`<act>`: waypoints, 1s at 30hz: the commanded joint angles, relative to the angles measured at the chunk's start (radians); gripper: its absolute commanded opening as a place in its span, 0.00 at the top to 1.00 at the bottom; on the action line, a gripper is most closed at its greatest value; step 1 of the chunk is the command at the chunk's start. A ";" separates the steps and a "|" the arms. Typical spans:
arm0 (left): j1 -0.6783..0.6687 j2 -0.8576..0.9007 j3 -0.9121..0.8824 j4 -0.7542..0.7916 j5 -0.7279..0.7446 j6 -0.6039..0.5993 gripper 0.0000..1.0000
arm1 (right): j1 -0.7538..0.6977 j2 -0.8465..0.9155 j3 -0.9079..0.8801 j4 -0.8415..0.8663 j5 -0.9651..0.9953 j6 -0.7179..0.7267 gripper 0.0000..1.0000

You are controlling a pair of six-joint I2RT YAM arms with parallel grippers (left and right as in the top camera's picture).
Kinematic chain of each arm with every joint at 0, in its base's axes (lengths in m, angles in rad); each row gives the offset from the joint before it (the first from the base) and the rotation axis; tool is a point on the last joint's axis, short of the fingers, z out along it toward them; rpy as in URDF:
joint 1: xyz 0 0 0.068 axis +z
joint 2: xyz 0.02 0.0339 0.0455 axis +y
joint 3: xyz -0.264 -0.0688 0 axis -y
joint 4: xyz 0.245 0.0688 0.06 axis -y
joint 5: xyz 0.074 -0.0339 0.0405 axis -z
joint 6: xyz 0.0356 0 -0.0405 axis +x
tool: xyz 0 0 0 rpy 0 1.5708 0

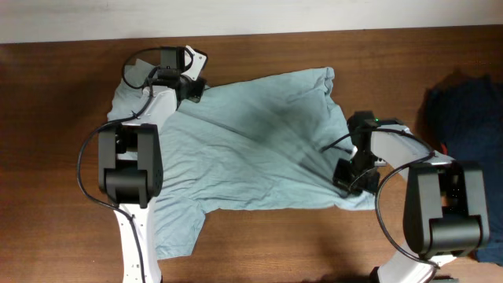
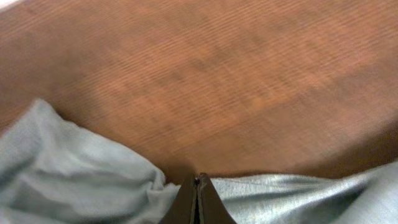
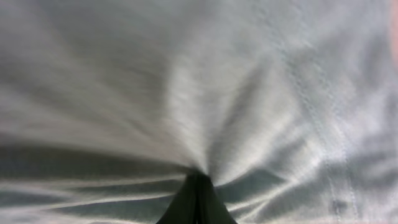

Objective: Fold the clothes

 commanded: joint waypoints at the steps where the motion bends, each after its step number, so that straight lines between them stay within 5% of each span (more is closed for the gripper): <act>1: 0.011 0.064 0.001 0.045 -0.106 0.019 0.98 | 0.003 0.043 -0.040 -0.050 0.112 0.133 0.96; 7: 0.026 0.071 0.017 0.095 -0.113 0.014 0.99 | 0.003 0.043 -0.040 -0.032 0.130 0.142 0.96; 14: 0.024 0.053 0.228 -0.106 -0.112 0.003 0.91 | 0.003 -0.054 -0.039 0.035 0.126 0.095 0.96; 19: 0.018 -0.013 0.502 -0.411 -0.106 -0.031 0.46 | 0.003 -0.329 -0.017 0.051 0.126 0.072 0.95; 21: 0.009 -0.035 0.581 -0.544 -0.100 -0.058 0.39 | 0.003 -0.415 0.004 0.072 0.115 0.027 0.94; 23: -0.003 -0.055 0.639 -0.658 -0.095 -0.072 0.38 | 0.003 -0.468 0.026 0.098 0.077 -0.054 0.89; 27: -0.043 -0.132 0.771 -0.966 -0.085 -0.072 0.61 | 0.003 -0.502 0.142 0.115 0.010 -0.209 0.85; 30: -0.050 -0.189 0.810 -1.145 -0.113 -0.206 0.65 | 0.003 -0.471 0.240 0.126 -0.039 -0.249 0.83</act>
